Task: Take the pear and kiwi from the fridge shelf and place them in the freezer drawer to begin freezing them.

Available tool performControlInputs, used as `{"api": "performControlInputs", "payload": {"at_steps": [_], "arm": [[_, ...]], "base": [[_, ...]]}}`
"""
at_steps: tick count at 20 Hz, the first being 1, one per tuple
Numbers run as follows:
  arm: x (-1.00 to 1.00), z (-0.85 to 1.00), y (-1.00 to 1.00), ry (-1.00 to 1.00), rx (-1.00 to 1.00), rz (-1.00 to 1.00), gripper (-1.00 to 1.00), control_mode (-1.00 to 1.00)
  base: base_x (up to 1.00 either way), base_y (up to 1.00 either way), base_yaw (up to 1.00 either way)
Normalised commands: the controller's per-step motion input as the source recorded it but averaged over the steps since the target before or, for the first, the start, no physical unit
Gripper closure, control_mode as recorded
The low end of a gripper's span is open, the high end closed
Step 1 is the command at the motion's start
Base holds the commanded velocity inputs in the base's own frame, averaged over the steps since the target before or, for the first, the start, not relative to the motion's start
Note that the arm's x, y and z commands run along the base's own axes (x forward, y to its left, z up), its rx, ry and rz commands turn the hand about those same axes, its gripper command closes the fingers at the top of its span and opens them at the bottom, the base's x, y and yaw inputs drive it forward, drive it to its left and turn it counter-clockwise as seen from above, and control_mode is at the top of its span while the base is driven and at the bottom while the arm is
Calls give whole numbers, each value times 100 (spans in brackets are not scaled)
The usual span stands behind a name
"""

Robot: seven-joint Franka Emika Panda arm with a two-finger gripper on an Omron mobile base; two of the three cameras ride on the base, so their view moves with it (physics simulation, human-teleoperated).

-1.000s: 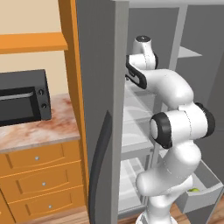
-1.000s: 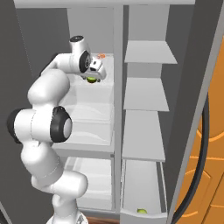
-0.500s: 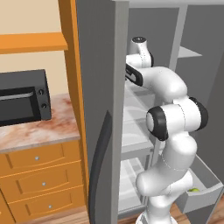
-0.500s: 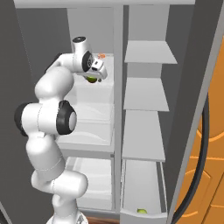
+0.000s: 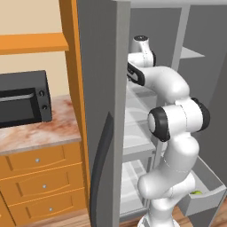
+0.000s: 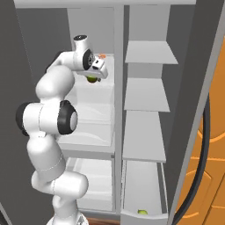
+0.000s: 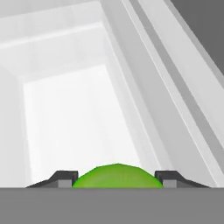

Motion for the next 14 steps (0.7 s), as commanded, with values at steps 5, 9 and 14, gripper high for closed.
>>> {"api": "performControlInputs", "payload": {"at_steps": [5,9,14], "arm": [[-89,-3,0,0,0,7,100,-100],[-100,-17,0,0,0,11,100,-100],[-100,-37,1,0,0,13,100,-100]], "base": [[0,0,0],[0,0,0],[0,0,0]]}}
